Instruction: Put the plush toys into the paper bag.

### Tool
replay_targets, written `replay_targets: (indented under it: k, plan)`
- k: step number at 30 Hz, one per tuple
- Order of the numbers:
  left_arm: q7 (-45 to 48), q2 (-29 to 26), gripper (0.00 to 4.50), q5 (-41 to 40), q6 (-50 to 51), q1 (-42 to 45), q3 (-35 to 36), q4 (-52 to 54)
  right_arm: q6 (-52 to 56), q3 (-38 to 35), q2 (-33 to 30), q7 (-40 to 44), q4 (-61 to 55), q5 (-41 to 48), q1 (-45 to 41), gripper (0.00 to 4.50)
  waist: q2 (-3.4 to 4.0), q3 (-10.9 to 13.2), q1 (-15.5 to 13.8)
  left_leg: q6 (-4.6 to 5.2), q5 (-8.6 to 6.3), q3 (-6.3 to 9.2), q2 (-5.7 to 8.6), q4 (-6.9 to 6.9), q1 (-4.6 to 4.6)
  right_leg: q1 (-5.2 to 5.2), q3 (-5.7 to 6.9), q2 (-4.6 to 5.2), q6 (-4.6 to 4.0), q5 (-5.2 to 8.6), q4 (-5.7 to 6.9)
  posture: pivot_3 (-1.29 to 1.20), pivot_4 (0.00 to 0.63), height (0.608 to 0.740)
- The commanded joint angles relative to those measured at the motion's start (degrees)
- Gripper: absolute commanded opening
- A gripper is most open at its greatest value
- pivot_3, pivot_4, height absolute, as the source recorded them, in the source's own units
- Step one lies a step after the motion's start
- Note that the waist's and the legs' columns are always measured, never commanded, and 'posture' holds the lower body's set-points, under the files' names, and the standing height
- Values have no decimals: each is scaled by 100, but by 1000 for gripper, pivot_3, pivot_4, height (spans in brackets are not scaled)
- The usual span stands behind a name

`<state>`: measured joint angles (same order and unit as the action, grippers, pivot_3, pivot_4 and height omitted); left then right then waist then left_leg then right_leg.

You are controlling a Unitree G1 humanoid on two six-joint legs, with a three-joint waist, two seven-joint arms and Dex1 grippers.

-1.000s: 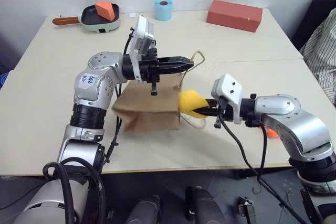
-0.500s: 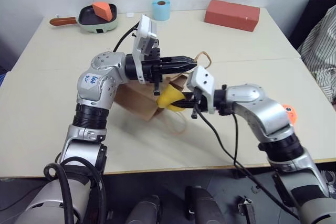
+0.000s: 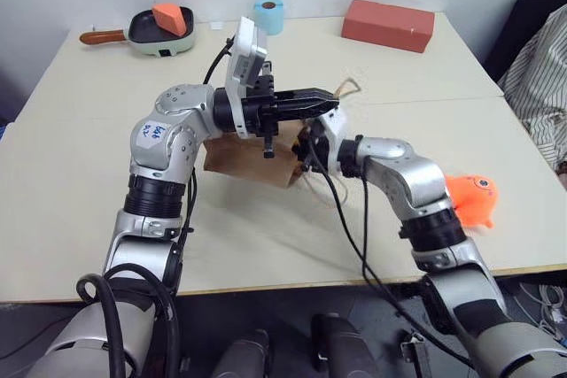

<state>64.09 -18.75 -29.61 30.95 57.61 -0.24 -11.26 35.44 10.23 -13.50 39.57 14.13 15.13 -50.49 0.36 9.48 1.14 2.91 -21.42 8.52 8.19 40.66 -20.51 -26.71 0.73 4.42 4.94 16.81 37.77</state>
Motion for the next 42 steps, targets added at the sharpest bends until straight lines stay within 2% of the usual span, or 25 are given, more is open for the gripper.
replay_targets:
  k: [1,6,12,17,21,25,27,29,32,36,42]
  plan:
    - [-64,52,0,-130,-97,74,100,134,-416,118,247,-299,431,-338,-58,514,0,0,29,0,0,2,0,0,0,0,0,0,0,0,1,0,150,740]
    - [-111,-20,0,-23,-251,79,140,-81,-514,55,384,-243,523,-396,65,2289,1,0,70,0,0,4,0,-3,0,-2,1,0,0,0,1,0,150,740]
    - [-216,-189,0,81,-430,-96,236,-312,143,-26,-160,19,-993,-220,701,4390,2,-1,51,-1,0,9,0,0,0,-2,1,0,0,0,4,0,150,740]
    - [-372,-259,0,54,-467,-226,336,-264,989,-322,-1052,319,-2776,237,1273,4453,2,-1,37,-1,-1,13,1,-3,-1,-2,1,0,0,0,1,0,150,740]
    - [-444,-290,0,-25,-402,-351,386,-119,2032,-1433,-1816,400,-3965,1108,1714,4453,1,-1,0,-1,-1,11,1,-4,-3,0,-1,0,0,0,-2,0,150,740]
    - [-495,-274,0,-100,-333,-447,387,50,2475,-2285,-2555,323,-4379,1383,2231,4453,0,-1,-108,-1,-2,5,1,-19,-3,4,-4,0,0,0,-11,0,150,740]
    - [-521,-254,0,-141,-298,-482,387,154,2542,-2941,-3026,141,-4134,1160,2665,4453,0,0,-142,0,-2,2,1,-19,-3,6,-7,1,0,0,-12,0,150,740]
    - [-530,-248,0,-157,-283,-493,390,199,2522,-3283,-3290,-27,-3904,1036,2943,4453,-1,0,-217,1,-3,-2,2,-17,-3,8,-10,1,1,0,-13,0,150,740]
    - [-559,-237,0,-196,-257,-509,380,305,2375,-3771,-3425,-437,-3448,702,3515,4453,-3,-1,-272,4,-4,-18,2,-14,-3,9,-19,1,1,0,-13,0,150,740]
    - [-593,-232,0,-239,-202,-518,380,408,2376,-3986,-3214,-736,-3131,651,3849,4453,-3,-1,-260,4,-4,-26,2,-13,-1,8,-24,0,2,-1,-10,0,150,740]
    - [-609,-246,0,-247,-176,-557,322,500,2052,-3676,-2848,-1048,-2460,467,4238,4453,-3,-2,-247,4,-4,-46,0,-24,17,9,-43,-3,2,-1,-2,0,150,740]
